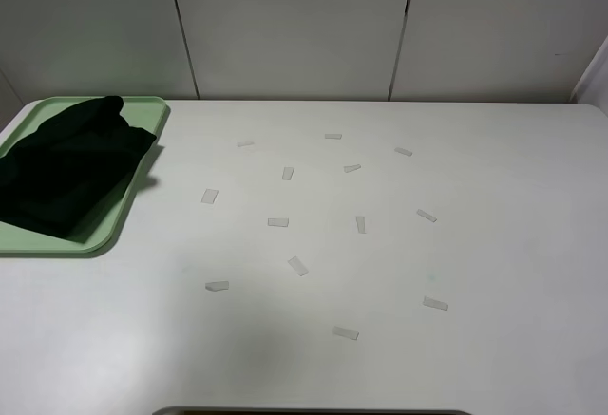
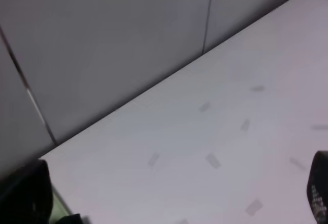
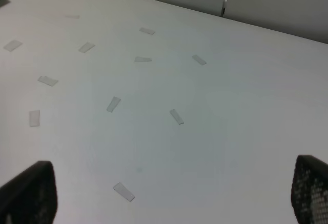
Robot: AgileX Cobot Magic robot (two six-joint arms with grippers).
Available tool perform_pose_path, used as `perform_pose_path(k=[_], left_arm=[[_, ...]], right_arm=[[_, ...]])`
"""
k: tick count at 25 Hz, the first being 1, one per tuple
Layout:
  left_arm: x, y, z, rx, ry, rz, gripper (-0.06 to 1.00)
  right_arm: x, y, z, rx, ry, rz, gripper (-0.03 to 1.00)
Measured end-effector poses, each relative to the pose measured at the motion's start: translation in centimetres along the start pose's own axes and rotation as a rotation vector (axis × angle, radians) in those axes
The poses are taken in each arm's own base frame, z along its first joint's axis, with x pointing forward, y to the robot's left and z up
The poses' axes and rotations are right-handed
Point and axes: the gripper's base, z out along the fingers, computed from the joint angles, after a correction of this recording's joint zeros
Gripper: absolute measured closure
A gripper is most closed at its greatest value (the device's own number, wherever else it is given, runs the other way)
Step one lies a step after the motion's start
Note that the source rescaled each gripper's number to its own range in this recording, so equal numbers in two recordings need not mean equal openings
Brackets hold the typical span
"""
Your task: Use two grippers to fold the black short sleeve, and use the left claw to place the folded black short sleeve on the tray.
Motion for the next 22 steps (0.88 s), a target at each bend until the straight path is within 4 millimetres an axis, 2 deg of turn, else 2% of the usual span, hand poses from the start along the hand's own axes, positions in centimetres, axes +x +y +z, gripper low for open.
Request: perform_pose_path(k=[3, 6, 12, 17, 22], left_arm=[[-0.3, -1.8, -1.2, 0.012, -0.011, 0.003, -0.06], [0.5, -3.7, -2.1, -0.014, -0.014, -0.018, -0.06], [3.1, -6.8, -3.5, -0.272, 0.049, -0.16, -0.06], [5.2, -10.2, -7.4, -0.459, 0.0, -0.263, -0.06], [9.6, -12.6, -12.1, -0.638, -0.105, -0.273, -0.06]], right_arm=[[0.0, 0.0, 0.0, 0.0, 0.0, 0.0, -0.03], [0.0, 0.0, 0.0, 0.0, 0.0, 0.0, -0.03], [0.0, 0.0, 0.0, 0.0, 0.0, 0.0, -0.03], [0.0, 0.0, 0.0, 0.0, 0.0, 0.0, -0.03], [0.0, 0.0, 0.0, 0.0, 0.0, 0.0, -0.03]])
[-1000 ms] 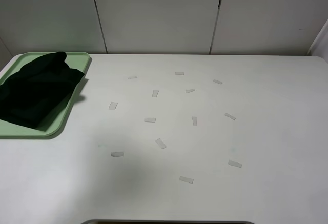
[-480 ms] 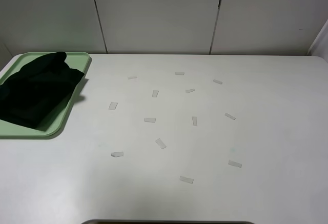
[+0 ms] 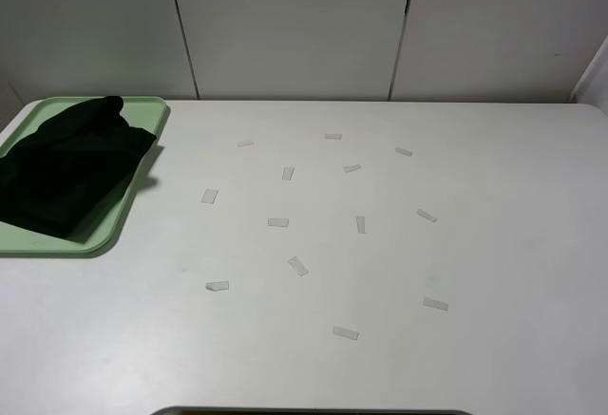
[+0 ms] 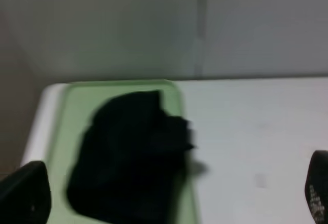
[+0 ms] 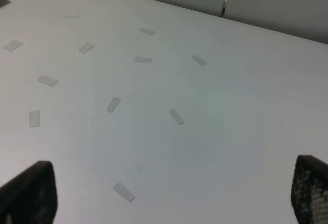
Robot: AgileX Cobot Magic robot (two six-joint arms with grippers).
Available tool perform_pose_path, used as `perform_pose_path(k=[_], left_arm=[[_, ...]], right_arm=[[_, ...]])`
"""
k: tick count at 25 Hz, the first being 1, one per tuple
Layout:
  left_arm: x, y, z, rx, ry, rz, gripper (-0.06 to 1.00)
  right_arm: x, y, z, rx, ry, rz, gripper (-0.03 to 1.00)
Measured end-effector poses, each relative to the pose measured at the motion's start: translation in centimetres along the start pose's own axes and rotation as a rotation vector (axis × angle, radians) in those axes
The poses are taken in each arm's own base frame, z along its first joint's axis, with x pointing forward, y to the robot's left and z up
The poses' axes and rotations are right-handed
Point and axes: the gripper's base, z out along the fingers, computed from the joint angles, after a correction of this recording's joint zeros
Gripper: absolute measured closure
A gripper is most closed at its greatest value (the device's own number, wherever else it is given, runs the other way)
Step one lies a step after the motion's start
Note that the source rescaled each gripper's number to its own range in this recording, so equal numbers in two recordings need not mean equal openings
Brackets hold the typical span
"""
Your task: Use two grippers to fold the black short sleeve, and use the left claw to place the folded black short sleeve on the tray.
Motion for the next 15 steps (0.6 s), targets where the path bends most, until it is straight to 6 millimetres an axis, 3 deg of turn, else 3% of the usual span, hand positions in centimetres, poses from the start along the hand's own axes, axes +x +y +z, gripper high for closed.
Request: perform_pose_path(k=[6, 11, 15], left_arm=[[5.2, 0.7, -4.5, 0.002, -0.15, 0.087, -0.06], [7.4, 0.5, -4.3, 0.057, -0.044, 0.164, -0.06], [8.2, 0.6, -3.6, 0.057, 0.019, 0.117, -0.06]], right_arm=[[0.0, 0.0, 0.0, 0.0, 0.0, 0.0, -0.03], [0.0, 0.0, 0.0, -0.004, 0.0, 0.002, -0.03], [0.0, 0.1, 0.0, -0.007, 0.0, 0.004, -0.03]])
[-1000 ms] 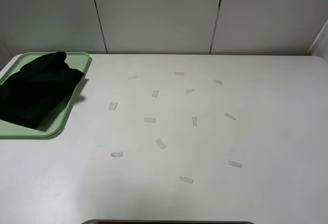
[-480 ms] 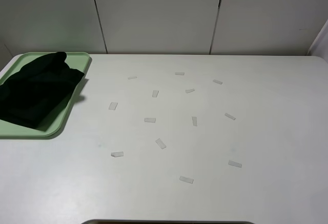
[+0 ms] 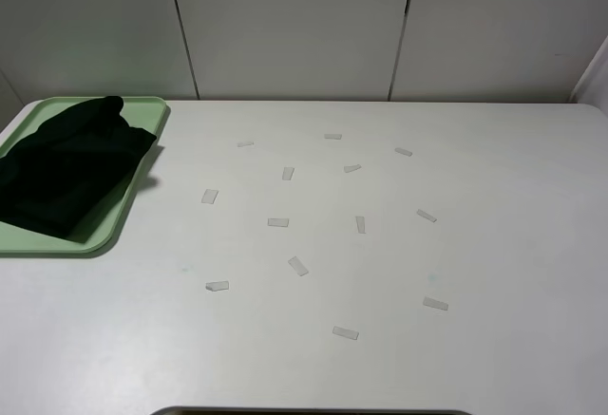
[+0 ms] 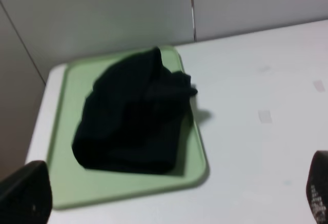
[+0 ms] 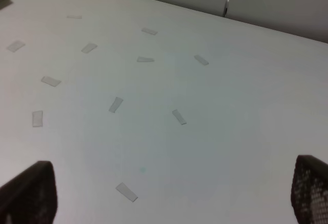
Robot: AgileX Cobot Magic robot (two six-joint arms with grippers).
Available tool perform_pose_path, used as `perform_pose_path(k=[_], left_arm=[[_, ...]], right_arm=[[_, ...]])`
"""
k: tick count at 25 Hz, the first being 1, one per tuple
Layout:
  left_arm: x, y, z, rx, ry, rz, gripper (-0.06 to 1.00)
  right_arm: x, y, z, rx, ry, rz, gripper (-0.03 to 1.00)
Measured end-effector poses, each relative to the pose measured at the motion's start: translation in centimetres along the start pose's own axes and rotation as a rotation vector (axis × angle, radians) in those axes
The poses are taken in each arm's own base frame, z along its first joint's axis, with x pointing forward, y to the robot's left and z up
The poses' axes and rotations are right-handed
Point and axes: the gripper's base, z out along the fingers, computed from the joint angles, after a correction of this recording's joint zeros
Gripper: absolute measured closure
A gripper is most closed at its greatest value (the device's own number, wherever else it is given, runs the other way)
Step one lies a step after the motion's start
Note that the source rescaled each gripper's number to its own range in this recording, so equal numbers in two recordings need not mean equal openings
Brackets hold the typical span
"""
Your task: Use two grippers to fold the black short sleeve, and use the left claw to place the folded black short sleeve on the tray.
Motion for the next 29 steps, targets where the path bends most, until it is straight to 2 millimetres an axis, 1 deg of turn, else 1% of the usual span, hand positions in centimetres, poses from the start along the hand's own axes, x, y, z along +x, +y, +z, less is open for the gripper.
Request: perform_pose_path(k=[2, 5, 8, 10, 16, 29], left_arm=[[0.4, 0.2, 0.5, -0.023, 0.024, -0.034, -0.06], [1.7, 0.3, 1.9, -0.054, 0.093, -0.036, -0.06], [3.1, 0.0, 3.4, -0.036, 0.17, -0.032, -0.06], [3.9, -0.4, 4.1, -0.001, 0.214, -0.014, -0.06], [4.3, -0.9, 4.3, 0.058, 0.233, 0.051, -0.06], [4.2, -0.9, 4.3, 0.062, 0.233, 0.058, -0.06]], right_arm=[[0.0, 0.0, 0.0, 0.0, 0.0, 0.0, -0.03], [0.0, 0.0, 0.0, 0.0, 0.0, 0.0, -0.03], [0.0, 0.0, 0.0, 0.0, 0.0, 0.0, -0.03], [0.0, 0.0, 0.0, 0.0, 0.0, 0.0, -0.03], [0.0, 0.0, 0.0, -0.001, 0.0, 0.001, -0.03], [0.0, 0.0, 0.0, -0.001, 0.0, 0.001, -0.03]])
